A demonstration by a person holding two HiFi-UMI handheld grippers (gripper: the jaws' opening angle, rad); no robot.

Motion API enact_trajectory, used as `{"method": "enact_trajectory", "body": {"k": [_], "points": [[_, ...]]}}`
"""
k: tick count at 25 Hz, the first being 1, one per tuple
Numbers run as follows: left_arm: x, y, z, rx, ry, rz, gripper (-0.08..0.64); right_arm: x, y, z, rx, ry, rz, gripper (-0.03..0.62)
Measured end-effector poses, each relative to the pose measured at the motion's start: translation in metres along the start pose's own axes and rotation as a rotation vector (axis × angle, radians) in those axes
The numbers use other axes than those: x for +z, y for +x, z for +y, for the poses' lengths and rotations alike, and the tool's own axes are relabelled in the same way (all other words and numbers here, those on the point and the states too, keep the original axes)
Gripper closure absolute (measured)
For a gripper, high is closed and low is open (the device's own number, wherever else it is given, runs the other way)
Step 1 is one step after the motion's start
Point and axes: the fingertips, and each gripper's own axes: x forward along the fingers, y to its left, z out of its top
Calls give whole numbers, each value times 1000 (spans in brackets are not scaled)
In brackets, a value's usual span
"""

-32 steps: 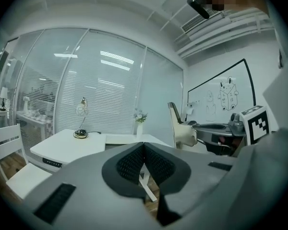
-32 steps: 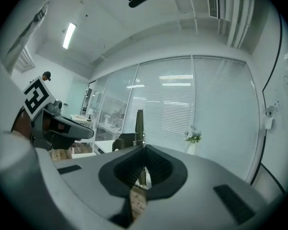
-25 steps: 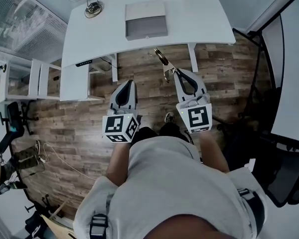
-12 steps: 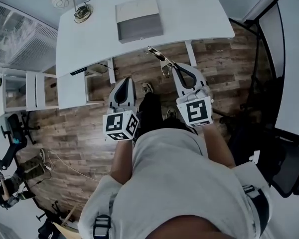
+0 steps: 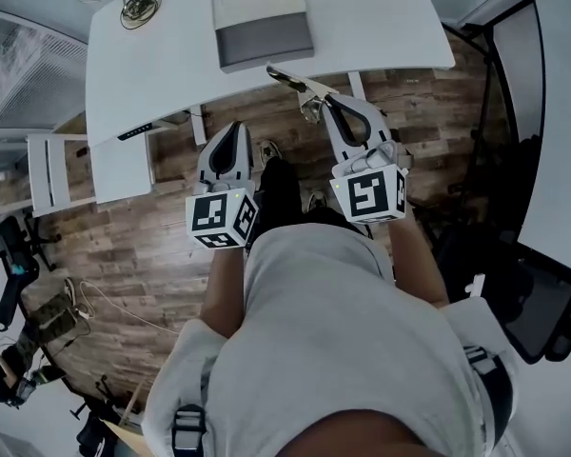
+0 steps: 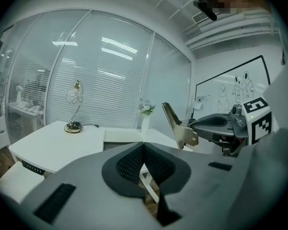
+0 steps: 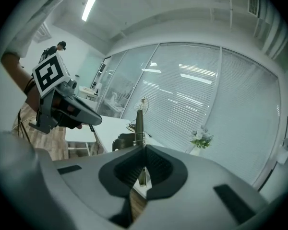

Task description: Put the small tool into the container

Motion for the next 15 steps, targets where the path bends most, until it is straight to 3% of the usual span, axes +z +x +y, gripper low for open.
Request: {"method": "enact_trajectory", "body": {"k": [6,15], "points": [[6,31,26,-8,0,19,537,-1,40,-3,33,-170,69,565],[-1,68,59,-2,-10,53,537,-12,91,-6,84,-201,133,565]]}}
